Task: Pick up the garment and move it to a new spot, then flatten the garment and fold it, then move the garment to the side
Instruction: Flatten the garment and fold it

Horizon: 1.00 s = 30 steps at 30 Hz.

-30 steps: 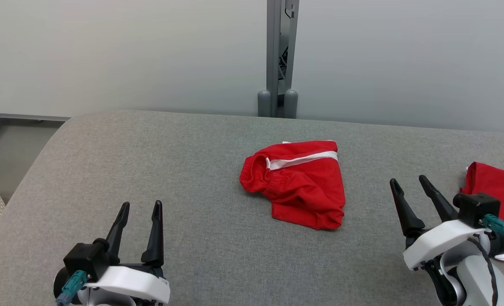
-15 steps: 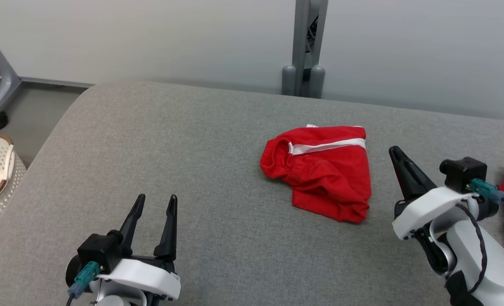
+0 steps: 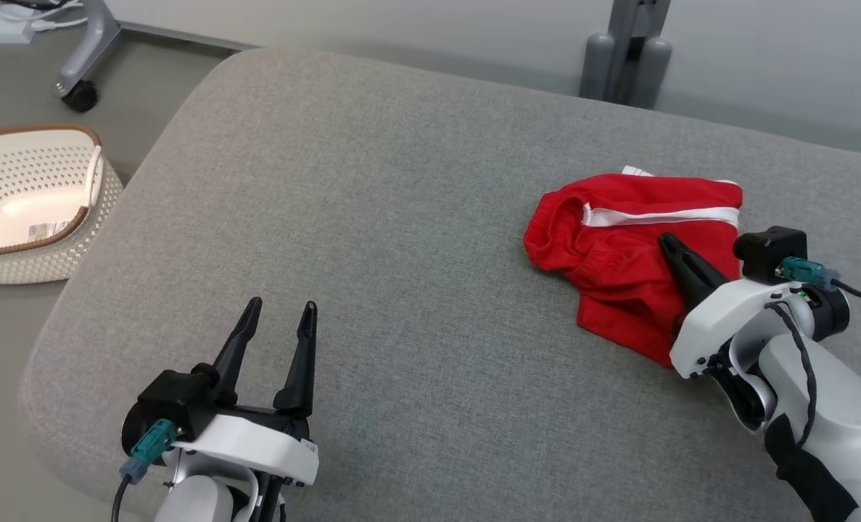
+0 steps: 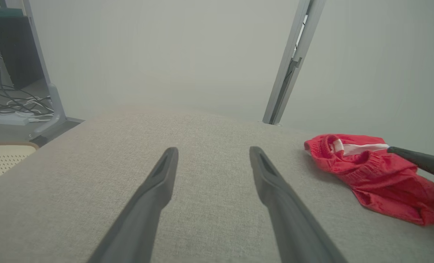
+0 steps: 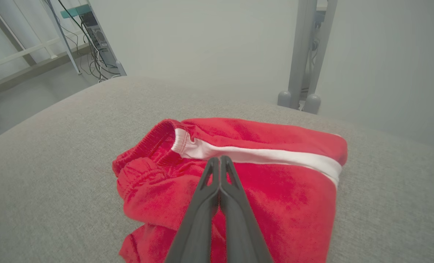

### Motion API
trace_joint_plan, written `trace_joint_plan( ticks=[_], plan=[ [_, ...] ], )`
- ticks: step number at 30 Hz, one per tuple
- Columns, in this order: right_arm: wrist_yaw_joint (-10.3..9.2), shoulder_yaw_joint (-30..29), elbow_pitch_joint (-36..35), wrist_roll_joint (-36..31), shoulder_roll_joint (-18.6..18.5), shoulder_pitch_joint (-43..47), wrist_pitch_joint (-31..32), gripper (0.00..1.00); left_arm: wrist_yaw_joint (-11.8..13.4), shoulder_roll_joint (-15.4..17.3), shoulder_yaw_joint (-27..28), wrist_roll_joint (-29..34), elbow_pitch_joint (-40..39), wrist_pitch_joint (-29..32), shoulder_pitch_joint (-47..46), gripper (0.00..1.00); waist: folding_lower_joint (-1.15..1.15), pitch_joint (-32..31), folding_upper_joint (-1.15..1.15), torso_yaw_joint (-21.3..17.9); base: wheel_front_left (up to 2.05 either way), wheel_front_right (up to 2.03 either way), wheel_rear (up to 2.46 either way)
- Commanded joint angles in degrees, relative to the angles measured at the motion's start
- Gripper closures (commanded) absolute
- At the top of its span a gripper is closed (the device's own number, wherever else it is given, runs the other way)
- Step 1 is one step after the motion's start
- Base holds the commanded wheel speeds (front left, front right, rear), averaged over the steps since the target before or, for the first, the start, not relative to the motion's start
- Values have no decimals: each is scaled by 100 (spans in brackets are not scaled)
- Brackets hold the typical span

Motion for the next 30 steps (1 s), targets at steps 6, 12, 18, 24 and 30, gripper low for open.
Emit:
trace_joint_plan(
  ticks=[6,12,18,24,30],
  plan=[
    [0,971,104,545,-27,-95,39,100,-16,21,-44,-77,-25,-17,-154,0,0,283,0,244,0,0,0],
    [0,1597,66,1036,-167,-190,-16,100,3,21,14,-93,8,-17,-209,0,0,338,0,213,0,0,0],
    [0,1636,72,1364,-412,-672,-94,100,-1,22,-29,-105,-11,-17,-269,0,0,457,0,186,0,0,0],
    [0,1770,325,1646,-594,-1039,-49,100,-24,21,-114,-141,-38,-17,-359,0,0,646,0,270,0,0,0],
    [0,1925,553,2022,-721,-1393,108,100,-8,21,-136,-172,-57,-17,-454,0,0,874,0,381,0,0,0]
  ],
)
